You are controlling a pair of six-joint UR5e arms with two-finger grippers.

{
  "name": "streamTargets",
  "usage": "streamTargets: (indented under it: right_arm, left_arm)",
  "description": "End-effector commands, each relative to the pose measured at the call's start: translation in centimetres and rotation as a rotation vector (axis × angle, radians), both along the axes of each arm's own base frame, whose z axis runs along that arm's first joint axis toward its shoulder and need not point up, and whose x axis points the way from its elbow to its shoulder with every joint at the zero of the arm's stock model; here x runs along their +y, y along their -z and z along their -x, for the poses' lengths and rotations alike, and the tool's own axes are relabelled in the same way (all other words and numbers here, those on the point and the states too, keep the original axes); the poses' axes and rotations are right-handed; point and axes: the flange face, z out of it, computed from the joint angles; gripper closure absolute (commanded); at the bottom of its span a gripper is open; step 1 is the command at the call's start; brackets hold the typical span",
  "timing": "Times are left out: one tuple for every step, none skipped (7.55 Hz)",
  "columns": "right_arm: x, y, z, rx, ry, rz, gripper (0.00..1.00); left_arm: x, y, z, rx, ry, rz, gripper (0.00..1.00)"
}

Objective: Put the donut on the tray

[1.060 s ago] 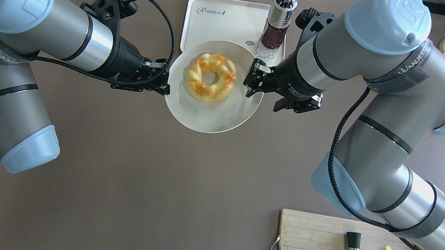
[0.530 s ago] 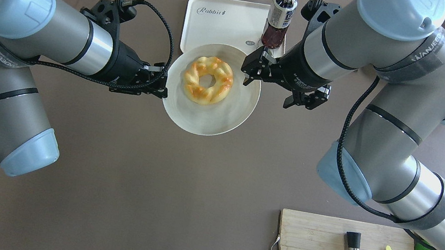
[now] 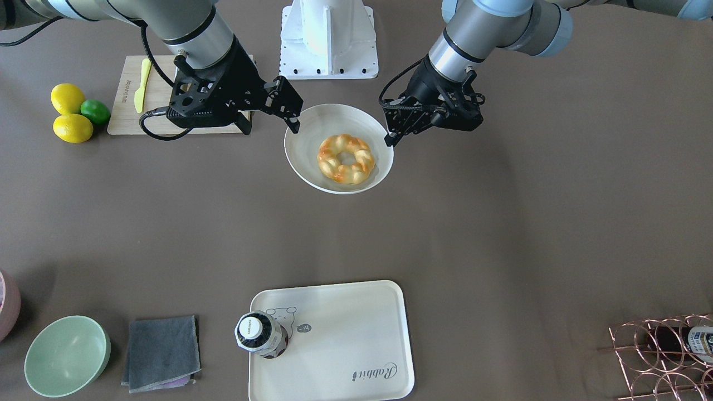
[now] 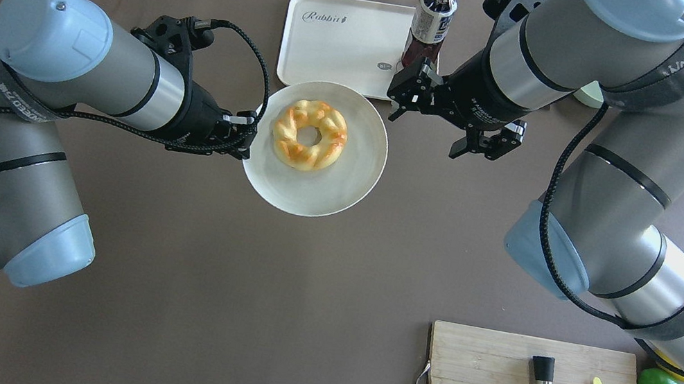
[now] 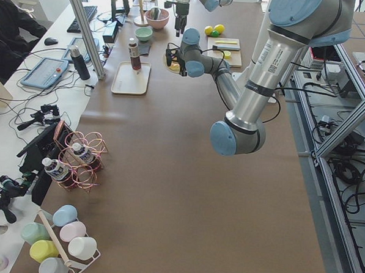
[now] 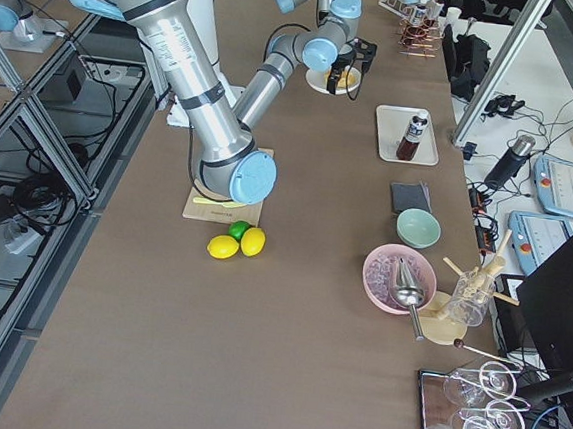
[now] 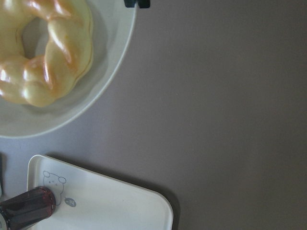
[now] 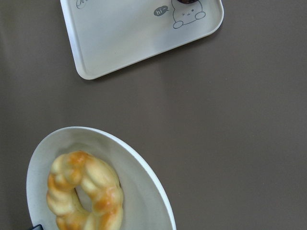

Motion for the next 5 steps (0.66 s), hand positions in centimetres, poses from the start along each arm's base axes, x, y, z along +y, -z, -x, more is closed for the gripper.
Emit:
streamTargets:
  right_arm:
    - [-0.7,-1.5,-0.8,0.020,-0.012,0.012,0.00]
    - [-0.9,-1.8,-0.9,0.025,-0.016,0.016,0.00]
    - [-1.1,-2.2,-1.1,0.030,-0.020,0.020,0.00]
    - [-1.1,-2.5,-1.1,0.033,-0.021,0.022,0.00]
    - [-1.5,-3.6,-1.4,0.048,-0.027,0.030,0.00]
  left_arm:
    - [-2.1,-2.2,2.7,-0.094,0.009,-0.033,1.00]
    - [-1.3,-5.5,4.2,-0.144,-0.012,-0.052,1.00]
    - [-1.0,-9.1,6.5,-0.194,-0.039,-0.079,1.00]
    - [-1.7,-11.0,9.0,-0.218,-0.031,-0.078,1.00]
    - [-2.5,-12.6,11.6,-0.224,-0.048,-0.074,1.00]
